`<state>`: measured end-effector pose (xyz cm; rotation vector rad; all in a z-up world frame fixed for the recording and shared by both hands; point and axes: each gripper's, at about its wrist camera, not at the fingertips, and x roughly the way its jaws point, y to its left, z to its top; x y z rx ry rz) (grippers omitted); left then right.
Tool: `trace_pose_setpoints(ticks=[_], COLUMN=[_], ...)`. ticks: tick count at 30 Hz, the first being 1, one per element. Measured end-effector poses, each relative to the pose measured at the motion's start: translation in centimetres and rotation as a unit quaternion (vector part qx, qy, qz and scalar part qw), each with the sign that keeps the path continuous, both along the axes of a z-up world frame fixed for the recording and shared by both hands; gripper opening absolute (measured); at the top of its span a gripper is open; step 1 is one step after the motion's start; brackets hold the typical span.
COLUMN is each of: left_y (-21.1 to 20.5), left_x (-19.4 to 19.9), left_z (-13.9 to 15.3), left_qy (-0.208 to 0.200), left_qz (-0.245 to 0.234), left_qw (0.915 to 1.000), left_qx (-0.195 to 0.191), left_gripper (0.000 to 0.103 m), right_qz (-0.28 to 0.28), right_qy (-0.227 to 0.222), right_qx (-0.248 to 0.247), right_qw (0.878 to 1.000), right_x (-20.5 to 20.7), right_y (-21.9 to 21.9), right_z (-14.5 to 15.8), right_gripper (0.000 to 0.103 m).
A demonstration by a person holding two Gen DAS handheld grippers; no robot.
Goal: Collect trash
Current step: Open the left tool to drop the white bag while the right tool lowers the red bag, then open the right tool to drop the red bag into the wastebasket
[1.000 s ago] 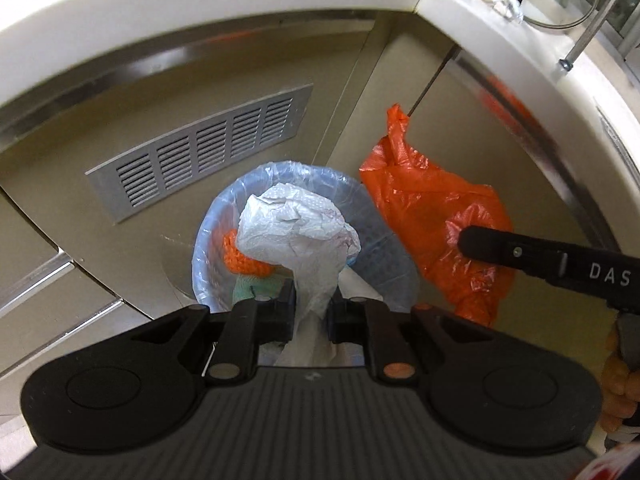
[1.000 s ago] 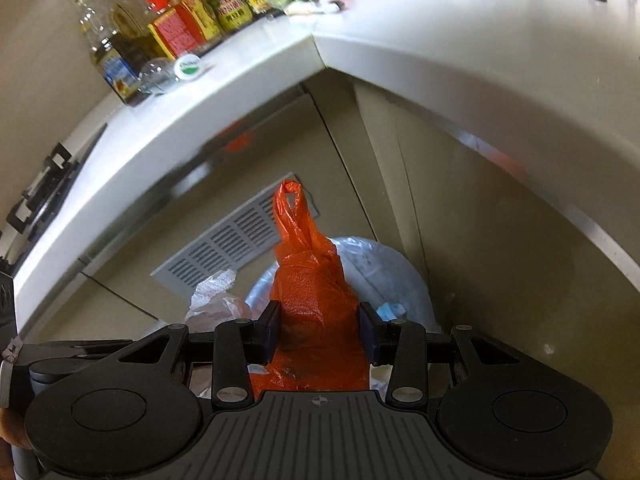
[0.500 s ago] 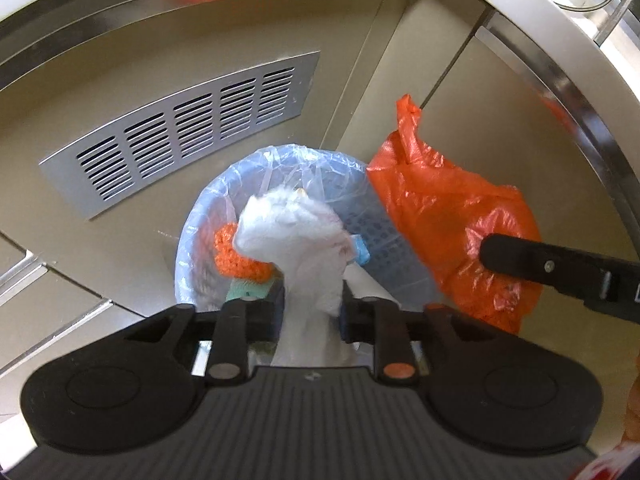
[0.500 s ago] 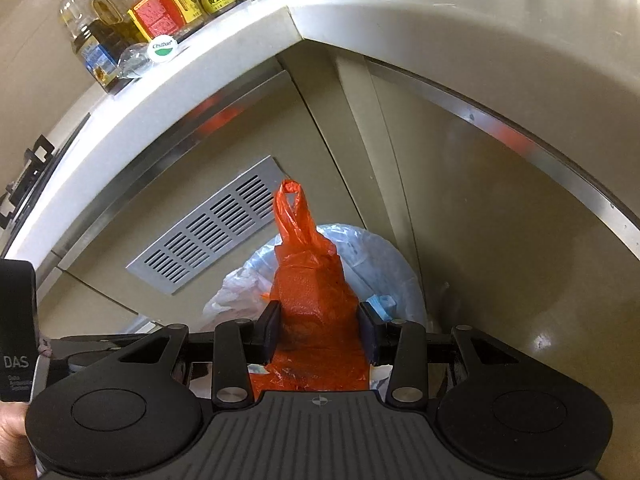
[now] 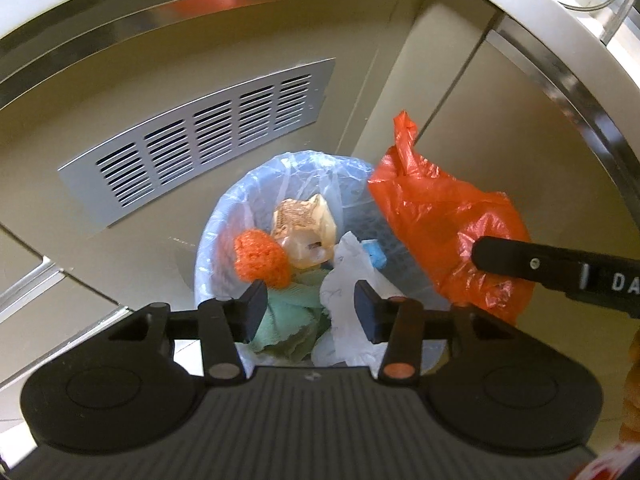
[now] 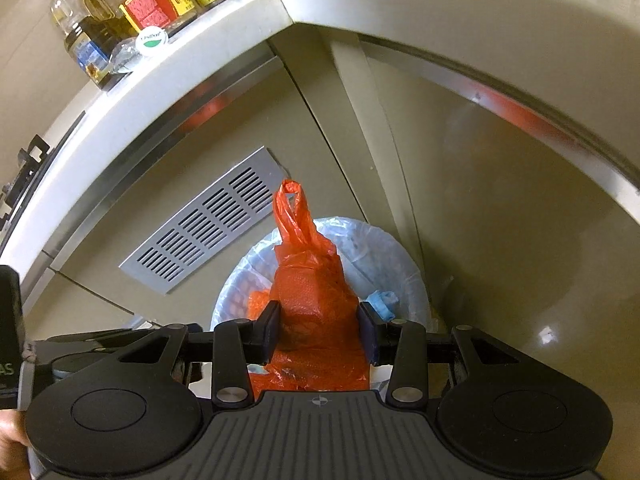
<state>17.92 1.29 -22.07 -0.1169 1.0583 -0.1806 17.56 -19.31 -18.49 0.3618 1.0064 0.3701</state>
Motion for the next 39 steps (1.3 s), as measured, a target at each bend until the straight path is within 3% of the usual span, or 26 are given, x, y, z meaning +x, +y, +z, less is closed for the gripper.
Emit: trace_pose_setpoints(ticks=[5, 13, 21, 23, 25, 27, 39], left_y=[0.8, 2.1, 3.4, 3.6, 3.8, 4.0, 5.9], left_x=[-0.1, -0.2, -0.5, -0.5, -0.5, -0.5, -1.0], left_z=[0.0, -0.1, -0.2, -0.2, -0.3, -0.4, -1.4], left_qy=[-0.001, -0.004, -0.003, -0.002, -0.001, 0.002, 0.013], left_qz=[0.009, 0.017, 0.027, 0.029, 0.031, 0.035, 0.061], left_qw=[1.0, 0.9998, 0.9996, 0.9995, 0.9995, 0.9994, 0.998], left_qx=[0.0, 0.002, -0.006, -0.008, -0.008, -0.007, -0.007], left_gripper=[0.043, 0.043, 0.043, 0.043, 0.042, 0.042, 0.042], right_qz=[0.01, 0.029, 0.057, 0.069, 0.085, 0.097, 0.137], right_qy=[0.004, 0.019, 0.015, 0.008, 0.009, 0.004, 0.016], right_qx=[0.009, 0.001, -0.032, -0.046, -0.059, -0.071, -0.118], right_qw=[1.0, 0.999, 0.998, 0.996, 0.995, 0.993, 0.983], right_x=[0.5, 1.6, 1.0, 0.5, 0.4, 0.2, 1.8], right_y=[0.7, 2.4, 3.1, 3.4, 3.9, 4.4, 7.6], right_z=[-1.1, -2.8, -3.5, -3.8, -4.5, -5.1, -10.1], right_gripper=[0.041, 0.062, 0.063, 0.057, 0.029, 0.02, 0.019])
